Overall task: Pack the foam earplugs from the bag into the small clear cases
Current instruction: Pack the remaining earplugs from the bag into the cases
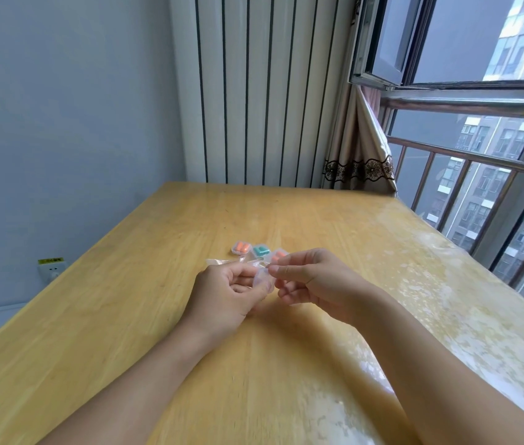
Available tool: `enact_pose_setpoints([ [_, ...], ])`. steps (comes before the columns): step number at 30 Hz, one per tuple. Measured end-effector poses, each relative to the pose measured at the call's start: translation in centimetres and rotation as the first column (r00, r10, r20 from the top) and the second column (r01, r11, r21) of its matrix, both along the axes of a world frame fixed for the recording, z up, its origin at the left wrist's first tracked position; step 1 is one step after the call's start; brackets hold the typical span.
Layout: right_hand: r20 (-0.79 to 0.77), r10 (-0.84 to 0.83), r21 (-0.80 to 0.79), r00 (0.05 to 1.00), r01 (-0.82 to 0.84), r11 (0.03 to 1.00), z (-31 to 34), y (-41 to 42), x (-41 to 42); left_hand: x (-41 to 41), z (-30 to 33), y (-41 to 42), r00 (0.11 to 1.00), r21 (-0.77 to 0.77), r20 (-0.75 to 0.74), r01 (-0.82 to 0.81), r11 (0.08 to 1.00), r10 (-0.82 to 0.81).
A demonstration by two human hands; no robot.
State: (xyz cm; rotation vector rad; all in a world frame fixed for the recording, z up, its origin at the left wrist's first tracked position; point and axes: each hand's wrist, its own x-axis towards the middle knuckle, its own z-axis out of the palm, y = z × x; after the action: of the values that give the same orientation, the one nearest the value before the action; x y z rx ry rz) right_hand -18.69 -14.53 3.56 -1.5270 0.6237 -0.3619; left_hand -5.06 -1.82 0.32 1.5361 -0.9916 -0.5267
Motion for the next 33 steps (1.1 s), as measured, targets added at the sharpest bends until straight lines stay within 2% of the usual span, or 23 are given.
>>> enact_pose_setpoints([
  [9, -0.017, 0.055, -0.054, 0.998, -0.056, 0.997, 0.5, 0.3, -0.1, -0.1, 0.0, 0.0, 0.995, 0.016, -0.070, 0.067, 0.998, -0.066],
  [14, -0.072, 0.054, -0.201, 0.996, -0.067, 0.977, 0.6, 0.8, -0.1, -0.3, 0.0, 0.0, 0.993, 0.060, -0.089, 0.083, 0.995, -0.078],
  [21, -0.123, -0.015, -0.384, 0.992, -0.034, 0.923, 1.0, 1.8, 0.3, -0.4, 0.3, 0.4, 0.921, 0.035, -0.344, 0.206, 0.978, -0.182],
  [30, -0.161, -0.015, -0.408, 0.987, -0.053, 0.912, 1.2, 2.0, 0.3, 0.1, 0.6, 0.7, 0.875, 0.059, -0.423, 0.287, 0.956, -0.236],
  [33, -0.117, -0.063, -0.397, 0.991, 0.011, 0.918, 0.5, 1.3, 0.3, 0.7, 1.4, 1.1, 0.847, -0.001, -0.489, 0.239, 0.971, -0.209],
])
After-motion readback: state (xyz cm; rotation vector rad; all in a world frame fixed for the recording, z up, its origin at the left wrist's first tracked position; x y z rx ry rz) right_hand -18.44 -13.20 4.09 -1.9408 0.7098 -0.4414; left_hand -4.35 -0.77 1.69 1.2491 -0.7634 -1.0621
